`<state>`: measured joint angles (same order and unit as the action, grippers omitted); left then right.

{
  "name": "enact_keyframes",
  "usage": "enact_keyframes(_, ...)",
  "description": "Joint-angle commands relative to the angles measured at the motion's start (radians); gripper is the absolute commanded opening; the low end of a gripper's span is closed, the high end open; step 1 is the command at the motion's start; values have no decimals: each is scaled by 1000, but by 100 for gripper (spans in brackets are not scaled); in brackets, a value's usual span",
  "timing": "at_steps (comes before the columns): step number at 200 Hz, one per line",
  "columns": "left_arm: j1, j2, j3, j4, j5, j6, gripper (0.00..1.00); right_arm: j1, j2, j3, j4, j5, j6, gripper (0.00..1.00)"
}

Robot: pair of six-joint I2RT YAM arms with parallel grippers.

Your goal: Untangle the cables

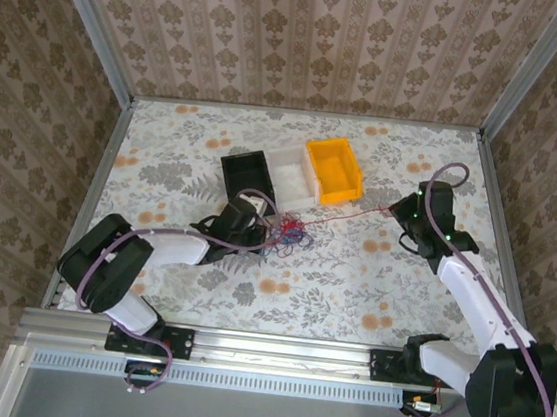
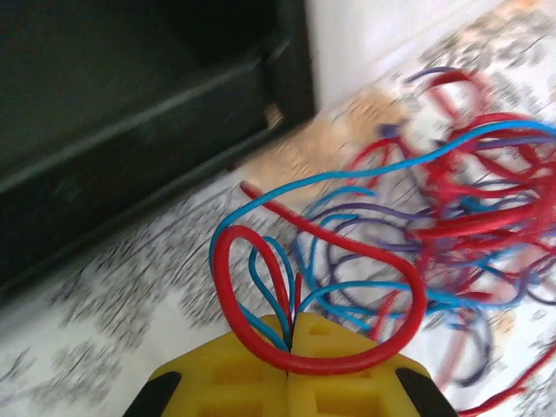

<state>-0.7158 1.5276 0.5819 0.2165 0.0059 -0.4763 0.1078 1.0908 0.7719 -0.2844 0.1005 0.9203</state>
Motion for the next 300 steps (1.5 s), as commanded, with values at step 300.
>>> enact_keyframes(300, 131, 6, 117, -198, -160, -93, 0, 45, 517, 817, -109, -302, -401, 0)
